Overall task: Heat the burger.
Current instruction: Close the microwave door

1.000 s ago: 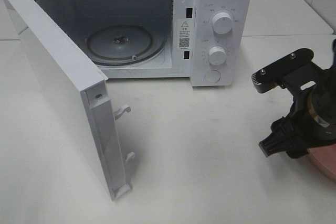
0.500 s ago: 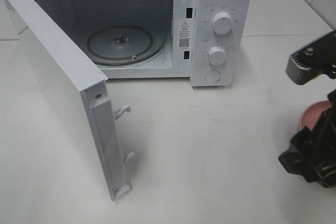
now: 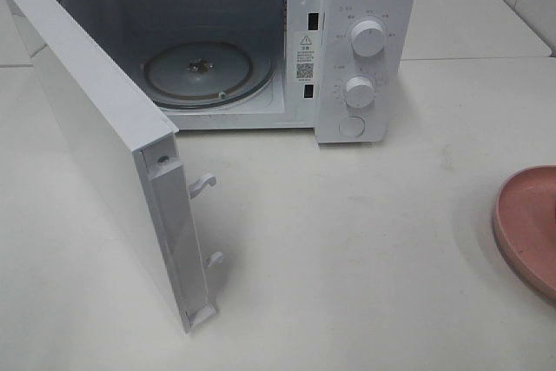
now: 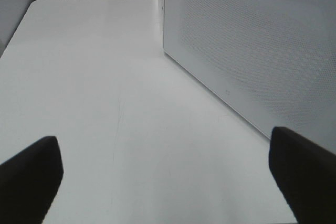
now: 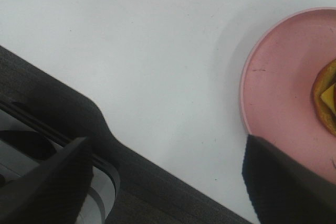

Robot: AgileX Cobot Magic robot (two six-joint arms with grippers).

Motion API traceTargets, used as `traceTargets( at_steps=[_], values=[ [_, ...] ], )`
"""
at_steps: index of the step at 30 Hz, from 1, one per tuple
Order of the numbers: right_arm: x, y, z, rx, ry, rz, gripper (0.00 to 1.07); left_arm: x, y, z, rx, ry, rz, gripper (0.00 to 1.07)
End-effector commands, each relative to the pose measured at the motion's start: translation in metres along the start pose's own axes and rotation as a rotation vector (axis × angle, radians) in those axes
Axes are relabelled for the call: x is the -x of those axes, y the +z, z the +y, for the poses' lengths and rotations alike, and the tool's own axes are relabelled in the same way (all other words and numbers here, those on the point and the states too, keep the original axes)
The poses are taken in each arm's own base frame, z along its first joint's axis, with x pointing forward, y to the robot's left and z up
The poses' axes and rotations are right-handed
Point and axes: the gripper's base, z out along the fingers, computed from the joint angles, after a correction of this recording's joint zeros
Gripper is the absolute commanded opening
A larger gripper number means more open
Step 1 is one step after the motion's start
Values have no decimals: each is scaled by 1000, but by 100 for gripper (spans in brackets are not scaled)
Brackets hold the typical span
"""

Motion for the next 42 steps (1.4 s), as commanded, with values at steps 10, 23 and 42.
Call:
traceTargets(
  at_steps=[10, 23, 42],
  values=[
    [-27, -21, -10, -26, 53, -156, 76, -1, 0, -1, -13, -5, -2, 100],
    [-57, -35, -13, -139, 280, -413, 76, -1, 0, -1, -13, -5, -2, 100],
    [-96, -47, 0, -300, 424, -582, 76, -1, 0, -1, -13, -5, -2, 100]
  ],
)
